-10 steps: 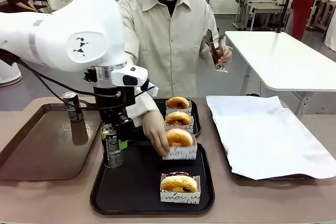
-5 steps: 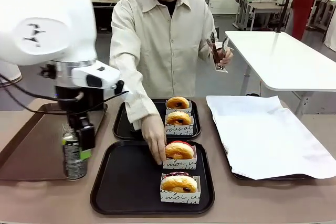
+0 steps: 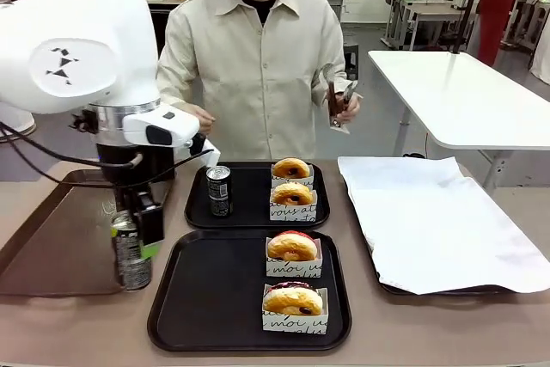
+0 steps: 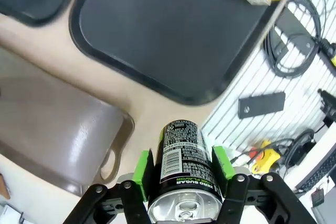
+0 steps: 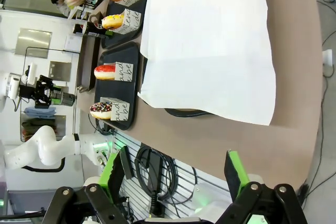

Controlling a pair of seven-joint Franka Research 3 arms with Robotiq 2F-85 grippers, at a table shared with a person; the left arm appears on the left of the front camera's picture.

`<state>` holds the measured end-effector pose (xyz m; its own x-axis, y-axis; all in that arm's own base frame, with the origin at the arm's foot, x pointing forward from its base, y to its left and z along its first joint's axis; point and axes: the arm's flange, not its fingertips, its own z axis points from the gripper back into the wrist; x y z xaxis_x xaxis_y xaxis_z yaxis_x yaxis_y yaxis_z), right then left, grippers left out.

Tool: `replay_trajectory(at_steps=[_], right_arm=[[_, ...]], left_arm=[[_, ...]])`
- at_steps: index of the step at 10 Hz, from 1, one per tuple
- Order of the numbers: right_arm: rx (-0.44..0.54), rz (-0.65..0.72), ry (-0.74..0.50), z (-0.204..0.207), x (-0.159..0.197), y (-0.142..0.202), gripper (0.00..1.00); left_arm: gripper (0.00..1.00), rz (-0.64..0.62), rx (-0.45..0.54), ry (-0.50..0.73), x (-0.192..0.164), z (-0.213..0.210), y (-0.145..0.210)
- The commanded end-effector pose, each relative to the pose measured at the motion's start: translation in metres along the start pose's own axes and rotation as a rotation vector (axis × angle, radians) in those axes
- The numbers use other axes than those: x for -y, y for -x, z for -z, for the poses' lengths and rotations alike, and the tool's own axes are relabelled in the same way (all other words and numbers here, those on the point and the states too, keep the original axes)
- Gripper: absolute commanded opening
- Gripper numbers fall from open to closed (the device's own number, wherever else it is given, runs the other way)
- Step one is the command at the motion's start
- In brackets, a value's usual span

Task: Set up donuts and drinks on trays.
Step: Pick up one Pepsi coke from the Handle tray and place it on the Flat Tray without a Pepsi coke.

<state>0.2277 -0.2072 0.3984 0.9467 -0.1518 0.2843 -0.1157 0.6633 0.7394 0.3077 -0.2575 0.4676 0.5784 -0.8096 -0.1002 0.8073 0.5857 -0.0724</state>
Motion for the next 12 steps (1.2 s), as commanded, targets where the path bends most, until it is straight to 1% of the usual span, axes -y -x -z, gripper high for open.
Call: replay_trajectory(at_steps=[1,3,5,6,8,9,10,12], right_arm=[[0.021,-0.013,-0.027,0.002,0.001,-0.002,1.00],[0.021,-0.013,-0.027,0.002,0.001,-0.002,1.00],[0.021,-0.013,-0.027,0.002,0.001,-0.002,1.00],[0.021,-0.013,-0.027,0.002,0.001,-0.002,1.00],[0.021,-0.013,-0.027,0.002,0.001,-0.002,1.00],[0.021,-0.013,-0.027,0.002,0.001,-0.002,1.00],[0.021,-0.013,-0.027,0.002,0.001,-0.002,1.00],[0.021,-0.013,-0.027,0.002,0.001,-0.002,1.00]], left_arm=[[0.58,-0.057,0.053,0.015,0.005,0.007,-0.038],[0.58,-0.122,0.112,0.002,0.005,0.025,-0.072],[0.58,-0.142,0.158,-0.013,0.003,0.036,-0.092],[0.58,-0.153,0.173,-0.023,0.006,0.048,-0.096],[0.58,-0.135,0.164,-0.042,0.005,0.067,-0.105],[0.58,-0.140,0.190,-0.062,0.006,0.074,-0.104],[0.58,-0.144,0.210,-0.094,0.003,0.077,-0.107],[0.58,-0.131,0.219,-0.097,0.004,0.084,-0.107]])
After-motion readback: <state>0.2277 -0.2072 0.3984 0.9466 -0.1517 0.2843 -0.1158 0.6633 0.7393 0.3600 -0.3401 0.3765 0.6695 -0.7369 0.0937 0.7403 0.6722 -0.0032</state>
